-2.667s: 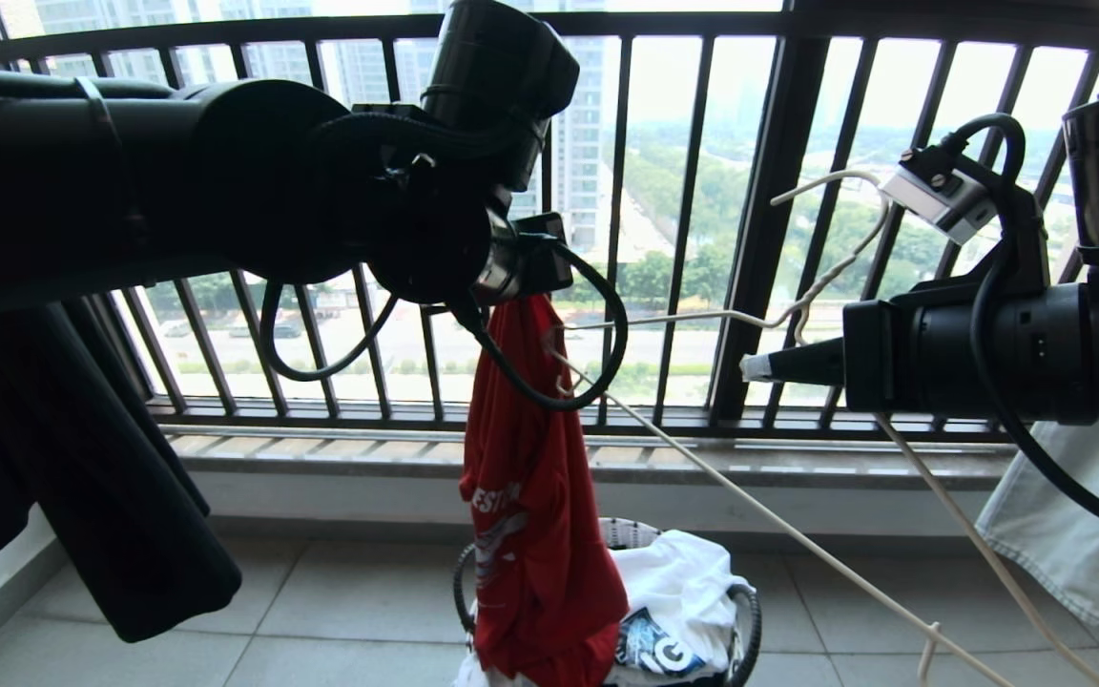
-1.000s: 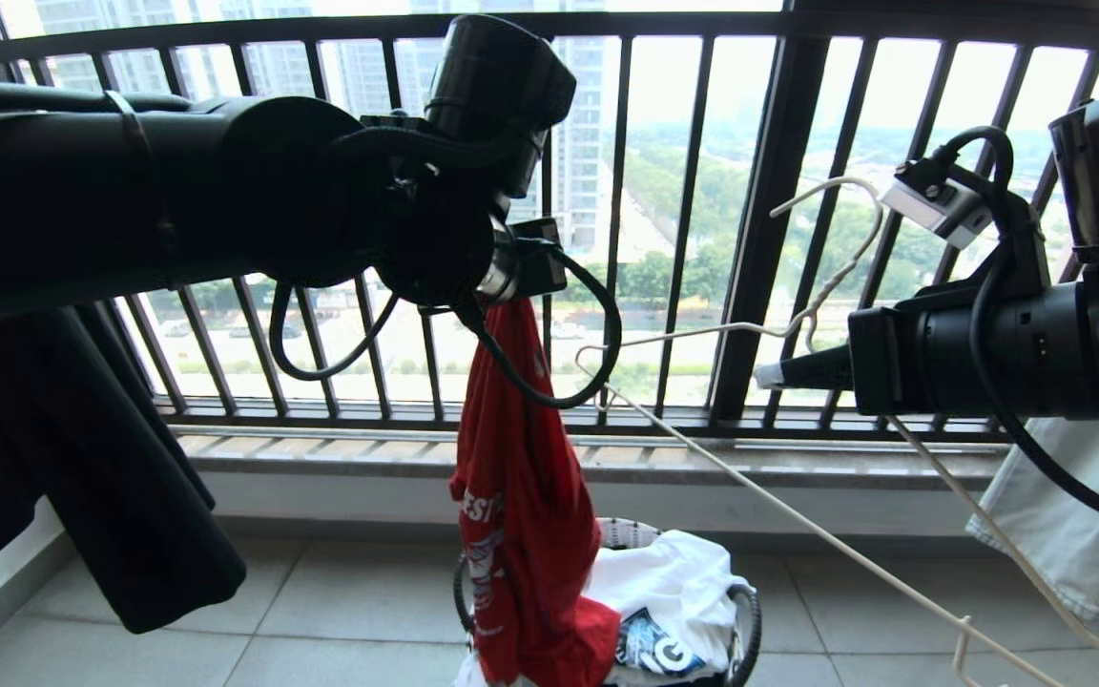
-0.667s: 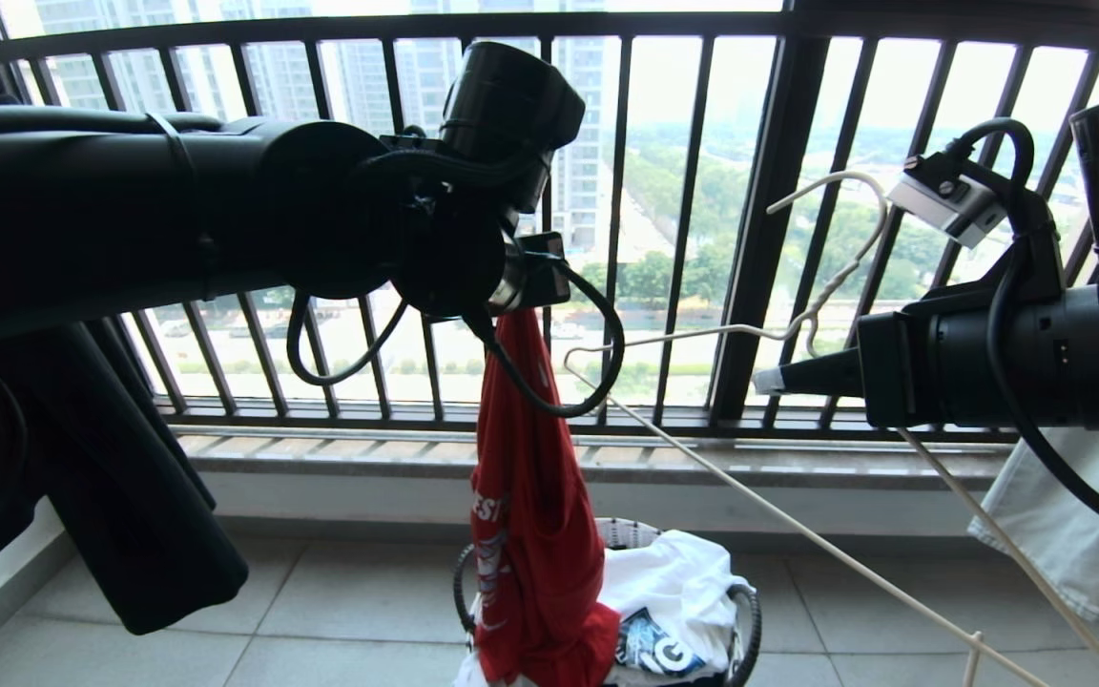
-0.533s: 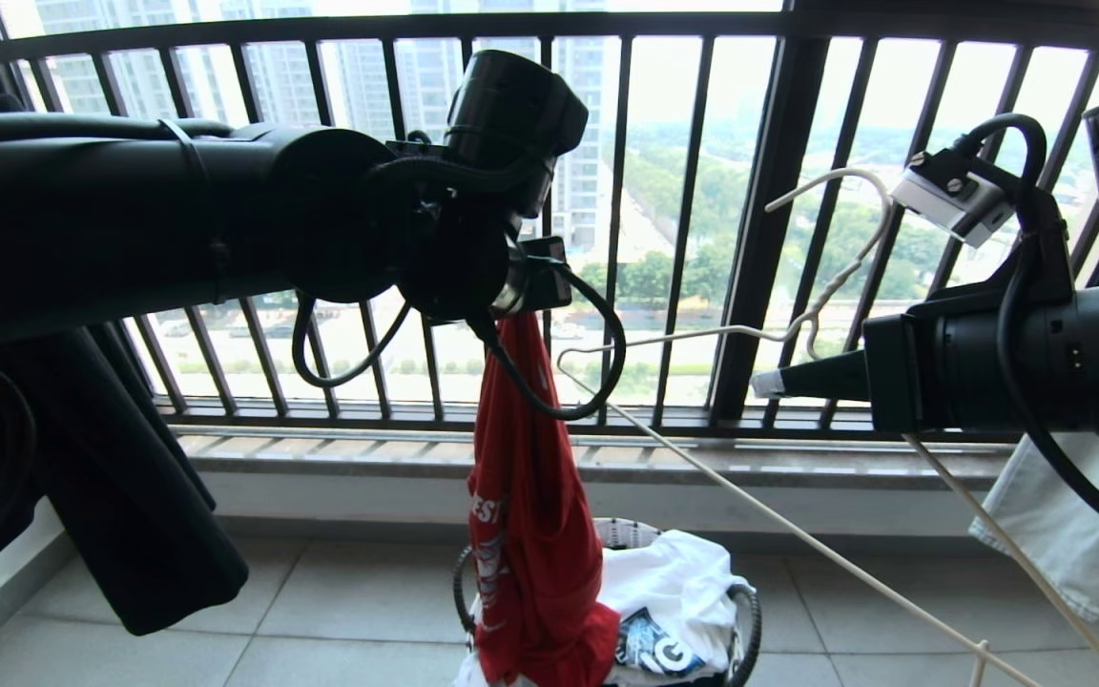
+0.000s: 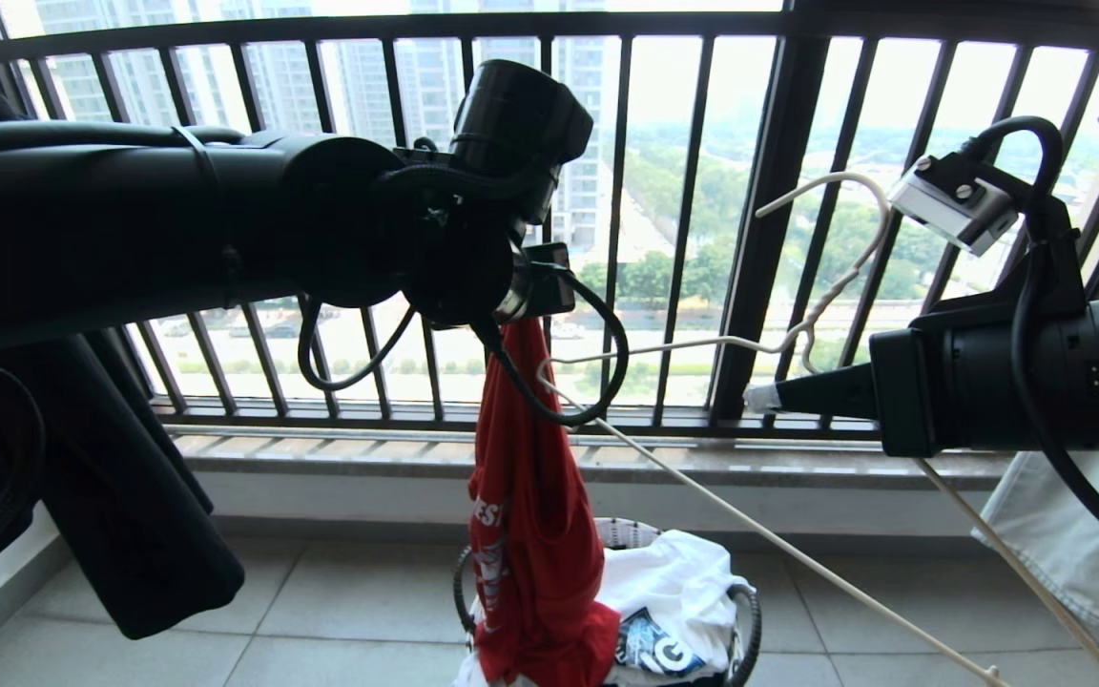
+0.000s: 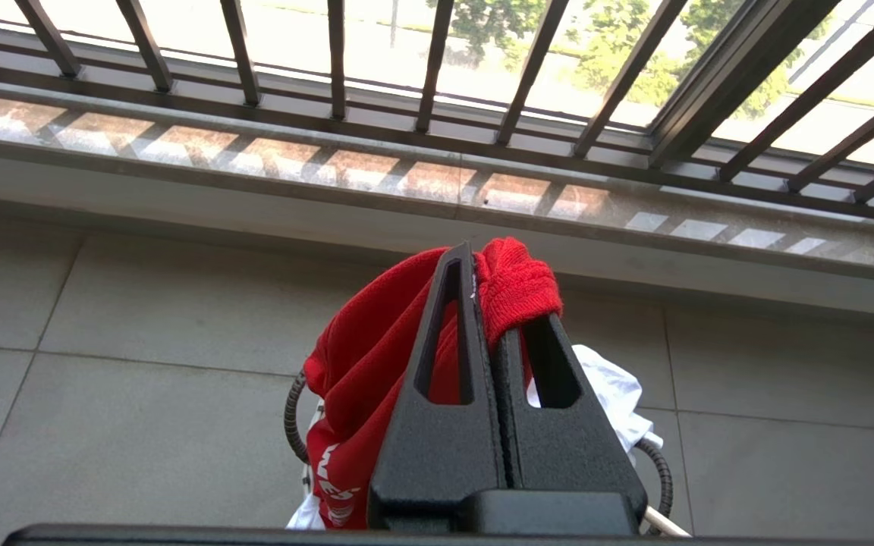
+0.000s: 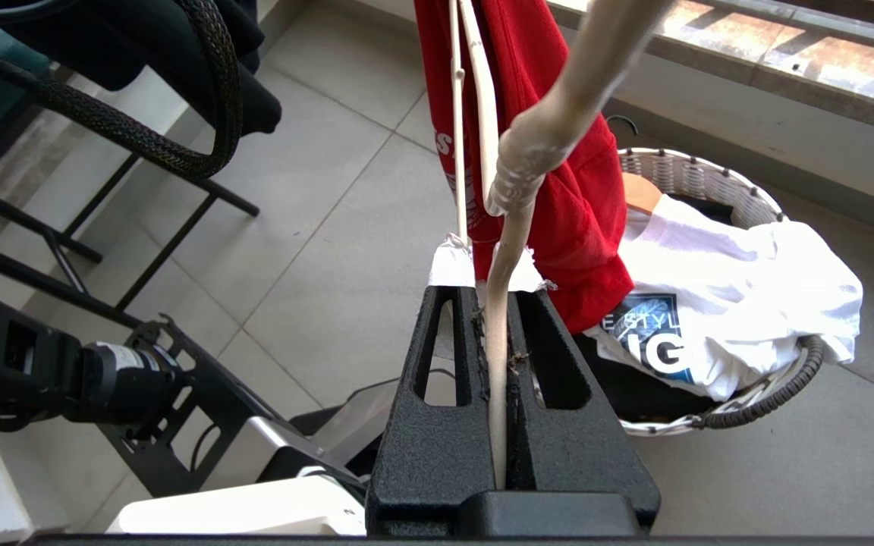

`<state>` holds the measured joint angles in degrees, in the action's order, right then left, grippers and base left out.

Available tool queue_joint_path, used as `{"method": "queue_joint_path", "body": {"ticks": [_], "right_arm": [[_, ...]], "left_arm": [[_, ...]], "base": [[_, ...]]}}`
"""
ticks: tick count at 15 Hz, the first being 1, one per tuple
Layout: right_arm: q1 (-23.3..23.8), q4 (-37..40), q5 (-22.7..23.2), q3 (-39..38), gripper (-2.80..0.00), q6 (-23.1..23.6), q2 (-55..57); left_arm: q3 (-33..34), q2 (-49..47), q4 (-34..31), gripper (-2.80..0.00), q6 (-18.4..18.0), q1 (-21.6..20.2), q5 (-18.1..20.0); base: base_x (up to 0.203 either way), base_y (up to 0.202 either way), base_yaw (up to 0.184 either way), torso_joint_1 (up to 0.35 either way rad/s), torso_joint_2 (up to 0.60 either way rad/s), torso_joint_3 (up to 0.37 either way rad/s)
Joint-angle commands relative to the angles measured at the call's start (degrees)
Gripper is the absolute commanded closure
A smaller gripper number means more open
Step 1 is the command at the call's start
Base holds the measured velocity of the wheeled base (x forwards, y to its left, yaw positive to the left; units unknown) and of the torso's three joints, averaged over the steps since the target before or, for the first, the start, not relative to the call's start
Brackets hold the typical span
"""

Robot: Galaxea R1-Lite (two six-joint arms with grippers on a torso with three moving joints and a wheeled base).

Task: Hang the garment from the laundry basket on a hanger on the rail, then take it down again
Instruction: Hang the clothes on the clothes rack

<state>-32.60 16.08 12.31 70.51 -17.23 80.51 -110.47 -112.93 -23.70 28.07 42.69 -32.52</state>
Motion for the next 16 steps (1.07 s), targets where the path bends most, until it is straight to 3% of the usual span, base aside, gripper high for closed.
{"method": "queue_joint_path", "body": {"ticks": [1,13,16], "right_arm": [[-0.1,-0.1,0.2,-0.2,0.0,0.0,0.3],[0.0,-0.3,0.0,-0.3,0.0,0.7,0.3],[0.0,-0.6,-0.3,-1.9,0.0,4.0,-0.1]], "left_arm": [[0.4,0.3,-0.2,0.0,0.2,0.5,0.0],[2.2,1.1,-0.5,0.0,0.2,3.0,0.1],[3.5,2.5,-0.5,0.0,0.3,3.7,3.2]], "base": [[0.0,0.0,0.0,0.0,0.0,0.0],[0.0,0.0,0.0,0.0,0.0,0.0],[0.0,0.0,0.0,0.0,0.0,0.0]]}}
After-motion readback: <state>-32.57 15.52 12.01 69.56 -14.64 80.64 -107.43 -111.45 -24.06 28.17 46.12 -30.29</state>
